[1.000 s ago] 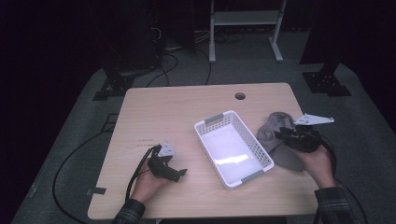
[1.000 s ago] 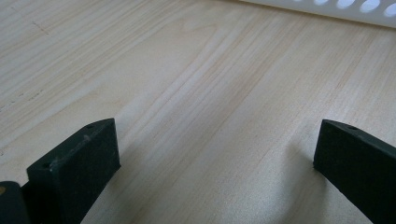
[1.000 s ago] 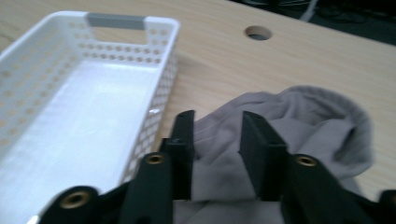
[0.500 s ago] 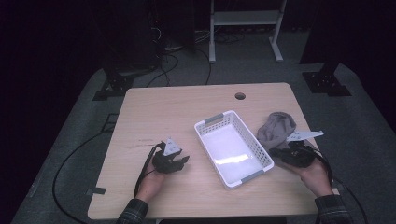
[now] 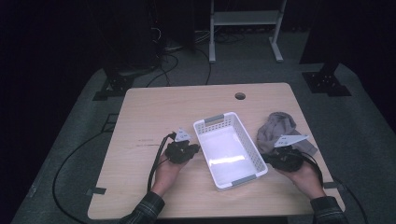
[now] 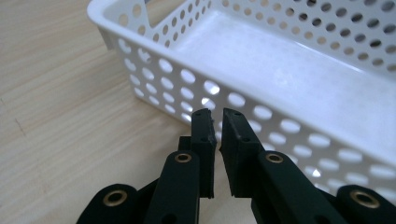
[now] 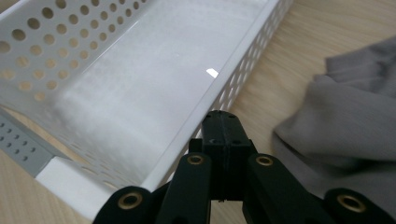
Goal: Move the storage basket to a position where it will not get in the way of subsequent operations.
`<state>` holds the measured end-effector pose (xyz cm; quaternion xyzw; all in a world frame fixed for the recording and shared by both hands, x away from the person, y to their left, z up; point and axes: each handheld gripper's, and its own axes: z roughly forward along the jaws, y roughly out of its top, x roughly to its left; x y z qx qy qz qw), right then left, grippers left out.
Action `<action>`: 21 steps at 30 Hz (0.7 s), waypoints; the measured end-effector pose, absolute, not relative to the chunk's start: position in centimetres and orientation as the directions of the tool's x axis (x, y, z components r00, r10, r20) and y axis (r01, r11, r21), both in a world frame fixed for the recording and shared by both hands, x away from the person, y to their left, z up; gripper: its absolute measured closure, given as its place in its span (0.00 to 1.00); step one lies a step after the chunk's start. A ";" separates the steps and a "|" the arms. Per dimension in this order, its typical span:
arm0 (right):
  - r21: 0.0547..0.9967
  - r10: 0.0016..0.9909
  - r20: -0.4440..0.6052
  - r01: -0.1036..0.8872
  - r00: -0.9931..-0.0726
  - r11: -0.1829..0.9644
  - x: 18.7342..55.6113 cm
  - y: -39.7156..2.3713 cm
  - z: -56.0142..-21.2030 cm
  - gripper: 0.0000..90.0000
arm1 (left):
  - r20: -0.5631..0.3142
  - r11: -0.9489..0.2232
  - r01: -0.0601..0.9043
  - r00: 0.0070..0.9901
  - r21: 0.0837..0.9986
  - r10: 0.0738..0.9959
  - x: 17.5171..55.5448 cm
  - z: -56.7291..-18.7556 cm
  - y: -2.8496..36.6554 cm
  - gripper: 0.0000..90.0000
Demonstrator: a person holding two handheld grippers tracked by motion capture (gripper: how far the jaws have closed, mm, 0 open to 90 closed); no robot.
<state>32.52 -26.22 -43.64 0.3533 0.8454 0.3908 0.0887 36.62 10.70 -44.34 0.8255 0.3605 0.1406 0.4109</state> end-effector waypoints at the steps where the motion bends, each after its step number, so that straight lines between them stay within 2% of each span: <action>1: 0.724 0.652 0.125 0.518 -0.747 0.455 32.5 -25.5 -43.7 0.99 | -0.062 -0.408 0.479 0.703 0.777 0.709 36.8 -44.3 10.7 0.92; 11: 0.743 0.585 0.133 0.472 -0.800 0.475 32.6 -22.8 -43.6 0.99 | -0.082 -0.371 0.484 0.687 0.792 0.722 38.6 -44.1 11.4 0.92; 13: 0.745 0.576 0.128 0.462 -0.807 0.481 32.5 -22.2 -43.6 0.99 | -0.104 -0.356 0.498 0.682 0.791 0.724 39.0 -44.3 12.0 0.92; 21: 0.757 0.519 0.115 0.413 -0.847 0.506 32.4 -19.3 -43.6 0.99 | -0.095 -0.333 0.509 0.645 0.794 0.758 39.7 -43.5 14.5 0.92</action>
